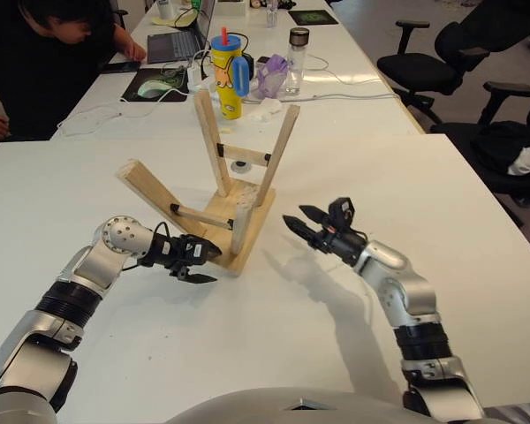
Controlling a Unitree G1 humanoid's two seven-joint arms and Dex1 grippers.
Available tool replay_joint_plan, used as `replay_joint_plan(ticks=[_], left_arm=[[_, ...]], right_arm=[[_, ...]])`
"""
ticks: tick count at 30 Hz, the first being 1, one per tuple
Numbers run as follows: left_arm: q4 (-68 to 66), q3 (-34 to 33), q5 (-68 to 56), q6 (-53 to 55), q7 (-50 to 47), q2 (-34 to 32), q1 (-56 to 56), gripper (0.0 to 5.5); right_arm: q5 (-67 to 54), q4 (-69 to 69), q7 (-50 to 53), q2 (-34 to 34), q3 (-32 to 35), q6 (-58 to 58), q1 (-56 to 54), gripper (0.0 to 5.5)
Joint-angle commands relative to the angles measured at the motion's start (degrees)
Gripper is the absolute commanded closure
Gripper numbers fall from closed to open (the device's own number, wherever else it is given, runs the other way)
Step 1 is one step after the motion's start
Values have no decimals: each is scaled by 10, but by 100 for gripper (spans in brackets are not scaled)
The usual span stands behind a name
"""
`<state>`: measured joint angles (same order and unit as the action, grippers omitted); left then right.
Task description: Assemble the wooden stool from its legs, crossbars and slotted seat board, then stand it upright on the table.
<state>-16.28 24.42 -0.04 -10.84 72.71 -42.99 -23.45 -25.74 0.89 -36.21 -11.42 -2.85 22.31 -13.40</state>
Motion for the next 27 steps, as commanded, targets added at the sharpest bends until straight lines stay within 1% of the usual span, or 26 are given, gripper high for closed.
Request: replay_joint_plan(ticks=[1,4,6,7,9,11,12,13,17,20,22,24,27], left_arm=[[4,-7,-6,-2,-21,30,38,237],[21,-44,-28,5,-61,46,42,237],[29,-55,-37,14,-69,51,51,237],[33,-59,-44,23,-69,54,55,217],[48,-76,-69,45,-74,63,64,201],[72,-92,-95,73,-76,67,73,168],[88,-101,-110,87,-73,64,80,165],[106,-110,-130,105,-64,57,88,165],[183,-137,-206,226,16,-28,152,165],[214,-147,-231,289,61,-90,199,165],[214,-146,-223,307,71,-113,214,165],[190,-140,-199,305,52,-105,200,165],[130,-125,-148,284,5,-71,159,165]], right_arm=[[-11,5,18,46,-2,-15,-35,250],[9,-13,19,58,-14,-29,-50,250],[12,-21,16,61,-16,-35,-53,250],[13,-24,15,62,-17,-36,-53,248],[10,-25,7,62,-20,-36,-51,248],[14,-31,3,59,-25,-38,-49,248],[13,-35,-1,59,-27,-40,-49,248],[13,-38,-5,58,-27,-43,-48,248],[4,-38,-21,58,-29,-43,-53,248],[3,-36,-35,57,-32,-47,-56,248],[-2,-27,-45,59,-35,-46,-58,248],[-7,-18,-54,61,-39,-44,-57,248],[-5,-9,-69,62,-55,-41,-55,248]])
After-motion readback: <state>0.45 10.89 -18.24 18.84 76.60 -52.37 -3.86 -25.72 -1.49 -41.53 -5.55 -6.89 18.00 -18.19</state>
